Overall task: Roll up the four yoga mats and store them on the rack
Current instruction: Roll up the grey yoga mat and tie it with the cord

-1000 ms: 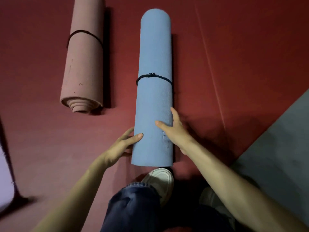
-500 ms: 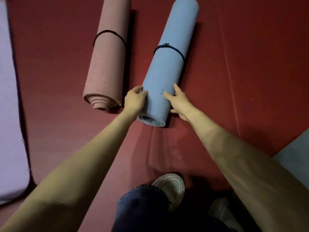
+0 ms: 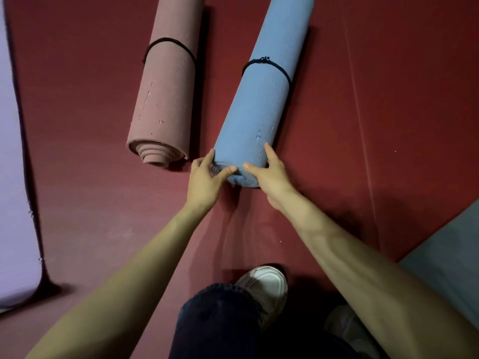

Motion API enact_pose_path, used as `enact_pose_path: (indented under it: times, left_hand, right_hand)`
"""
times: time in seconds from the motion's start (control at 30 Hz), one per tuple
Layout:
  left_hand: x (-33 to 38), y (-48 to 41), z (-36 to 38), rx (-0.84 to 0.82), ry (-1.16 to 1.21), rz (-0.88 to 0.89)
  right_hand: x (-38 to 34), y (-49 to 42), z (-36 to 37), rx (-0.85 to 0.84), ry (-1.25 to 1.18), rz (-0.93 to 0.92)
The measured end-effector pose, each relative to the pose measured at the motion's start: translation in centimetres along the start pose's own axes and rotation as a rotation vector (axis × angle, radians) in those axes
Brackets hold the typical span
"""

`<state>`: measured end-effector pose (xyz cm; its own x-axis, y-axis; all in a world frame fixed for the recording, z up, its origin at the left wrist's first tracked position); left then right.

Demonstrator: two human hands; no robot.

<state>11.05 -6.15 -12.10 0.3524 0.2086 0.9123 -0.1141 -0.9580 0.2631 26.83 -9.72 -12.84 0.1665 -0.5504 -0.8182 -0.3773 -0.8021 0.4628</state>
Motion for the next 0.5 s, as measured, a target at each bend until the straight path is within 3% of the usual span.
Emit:
enact_pose_path:
  times: [0.1,0.2,0.27,0.33,0.4,0.5]
  left_hand:
    - [1.6,-3.8,0.6,0.018,-0.069,-0.04]
    - [3.5,-6.8,0.3,0.152,-0.063,-0.056]
    - [5.3,-6.5,0.0,0.258,-0.135,0.046]
    - [7.6,-4.5,0.6,0.325,-0.242,0.278]
    - [7.8,-2.3,3.4,0.234,-0.308,0.401]
    - [4.5,0.2,10.5,-0.184,-0.298,0.268]
  right_hand:
    - [-2.5,-2.8,-0.4,0.013,0.013,-0.047]
    - [-4.0,-4.2,-0.6,-0.062,-0.011,-0.042]
    - [-4.5,-3.8,-0.9,-0.164,0.067,-0.039]
    - [-4.1,-3.6,-2.1,-0.192,0.188,-0.066]
    - [-2.7,-3.4,-5.0,-0.097,0.269,-0.069]
    - [1.2,-2.0,-10.1,0.022,0.372,-0.032]
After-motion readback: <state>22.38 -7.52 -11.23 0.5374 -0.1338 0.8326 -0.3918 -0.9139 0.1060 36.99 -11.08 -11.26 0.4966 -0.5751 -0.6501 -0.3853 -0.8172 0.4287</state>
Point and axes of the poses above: each hand's wrist, its own y-axis away from the middle knuckle, its own z-axis out of the palm, x = y × z, the point moved 7 cm from there along -y, towards the middle knuckle, and after that the axes turned 15 degrees about y, right-handed, at the moved point
